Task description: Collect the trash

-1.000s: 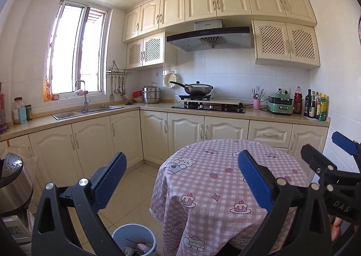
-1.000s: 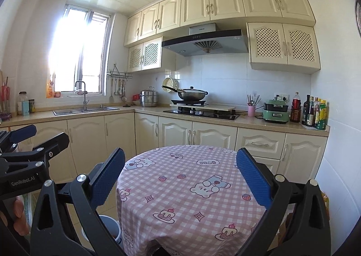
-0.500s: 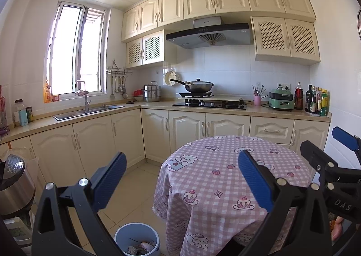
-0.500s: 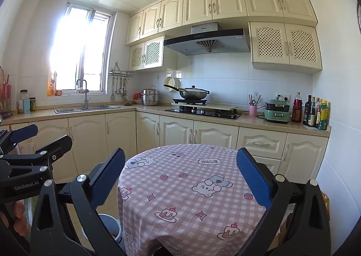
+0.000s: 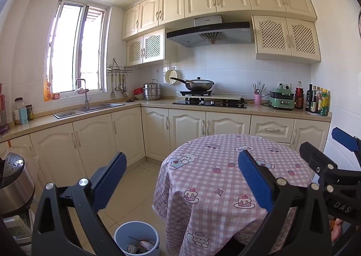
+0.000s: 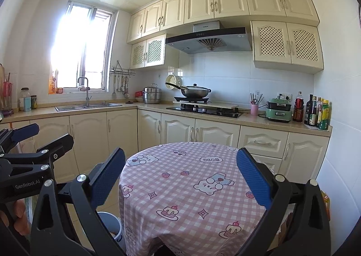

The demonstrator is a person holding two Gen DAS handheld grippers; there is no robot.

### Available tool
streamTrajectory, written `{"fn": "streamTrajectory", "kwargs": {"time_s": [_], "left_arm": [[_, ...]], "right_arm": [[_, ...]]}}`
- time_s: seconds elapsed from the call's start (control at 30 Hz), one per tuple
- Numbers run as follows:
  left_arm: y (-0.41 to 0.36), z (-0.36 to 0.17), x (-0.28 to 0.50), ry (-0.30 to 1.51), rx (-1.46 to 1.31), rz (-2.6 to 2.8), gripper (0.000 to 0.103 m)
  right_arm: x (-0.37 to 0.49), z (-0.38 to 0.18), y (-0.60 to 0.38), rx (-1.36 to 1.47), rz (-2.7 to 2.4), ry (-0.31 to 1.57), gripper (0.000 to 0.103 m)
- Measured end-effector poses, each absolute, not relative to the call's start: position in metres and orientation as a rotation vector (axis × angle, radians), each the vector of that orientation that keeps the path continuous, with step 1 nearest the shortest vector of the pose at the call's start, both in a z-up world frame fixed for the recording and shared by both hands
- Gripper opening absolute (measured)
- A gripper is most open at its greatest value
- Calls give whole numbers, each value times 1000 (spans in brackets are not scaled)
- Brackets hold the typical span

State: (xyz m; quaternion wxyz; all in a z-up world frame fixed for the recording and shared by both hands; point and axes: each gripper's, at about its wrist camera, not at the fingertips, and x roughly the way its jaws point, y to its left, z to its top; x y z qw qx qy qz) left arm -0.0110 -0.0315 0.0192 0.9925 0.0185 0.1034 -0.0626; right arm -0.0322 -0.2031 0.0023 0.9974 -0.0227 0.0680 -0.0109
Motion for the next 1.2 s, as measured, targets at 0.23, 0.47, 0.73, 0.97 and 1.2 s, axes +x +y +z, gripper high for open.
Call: {"fn": "streamTrajectory", "kwargs": {"time_s": [0.23,0.47,0.73,0.97,1.2], "left_arm": [[-32,17,-11,209,36,-127,97],[-32,15,-11,211,37,-127,97],[-33,12,-12,215,38,-124,97],[-33,12,-12,214,39,-126,97],[-34,11,-12,215,38,-126,97]], "right_arm": [[-32,1,-201,-43,-18,144,95],[-31,2,-202,-43,-15,147,95],[-29,2,-202,-45,-12,148,95],[-29,1,-202,-44,-11,149,95],[-28,0,-202,-46,-10,152,95]]}}
